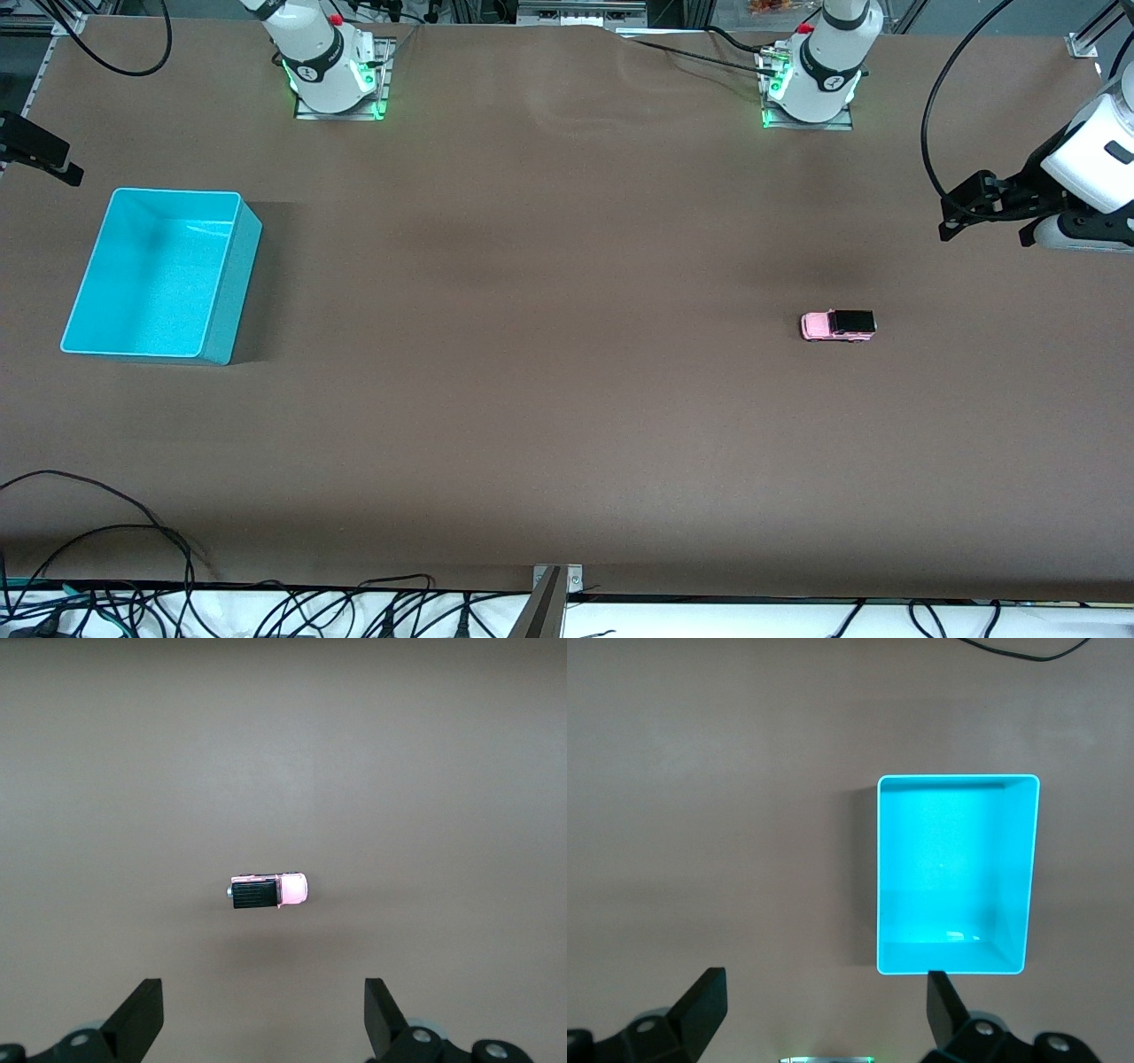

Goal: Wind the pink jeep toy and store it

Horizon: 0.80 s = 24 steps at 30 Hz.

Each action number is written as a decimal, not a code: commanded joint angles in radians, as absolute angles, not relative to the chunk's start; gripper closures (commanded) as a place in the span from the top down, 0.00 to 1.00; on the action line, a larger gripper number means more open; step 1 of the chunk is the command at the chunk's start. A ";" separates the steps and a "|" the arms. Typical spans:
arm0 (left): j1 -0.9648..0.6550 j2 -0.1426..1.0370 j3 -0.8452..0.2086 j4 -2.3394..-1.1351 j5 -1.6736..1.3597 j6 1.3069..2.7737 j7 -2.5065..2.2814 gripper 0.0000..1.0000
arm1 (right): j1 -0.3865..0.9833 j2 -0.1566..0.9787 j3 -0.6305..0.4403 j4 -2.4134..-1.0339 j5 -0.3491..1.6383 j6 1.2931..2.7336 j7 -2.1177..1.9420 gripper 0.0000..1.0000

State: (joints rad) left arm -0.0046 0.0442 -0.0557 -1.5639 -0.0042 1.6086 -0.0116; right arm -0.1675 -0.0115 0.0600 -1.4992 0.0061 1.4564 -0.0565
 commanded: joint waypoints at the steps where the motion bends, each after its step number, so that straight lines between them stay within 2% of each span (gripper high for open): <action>1: -0.003 0.089 -0.055 -1.542 -0.014 1.600 -0.008 1.00 | -0.166 -0.015 0.061 -1.482 -0.002 1.434 -0.063 1.00; 12: -0.005 0.147 -0.052 -1.465 -0.011 1.600 -0.011 1.00 | -0.166 -0.015 0.061 -1.482 -0.002 1.434 -0.063 1.00; 24: 0.006 0.163 -0.052 -1.453 -0.009 1.600 -0.006 1.00 | -0.166 -0.015 0.061 -1.482 -0.002 1.434 -0.063 1.00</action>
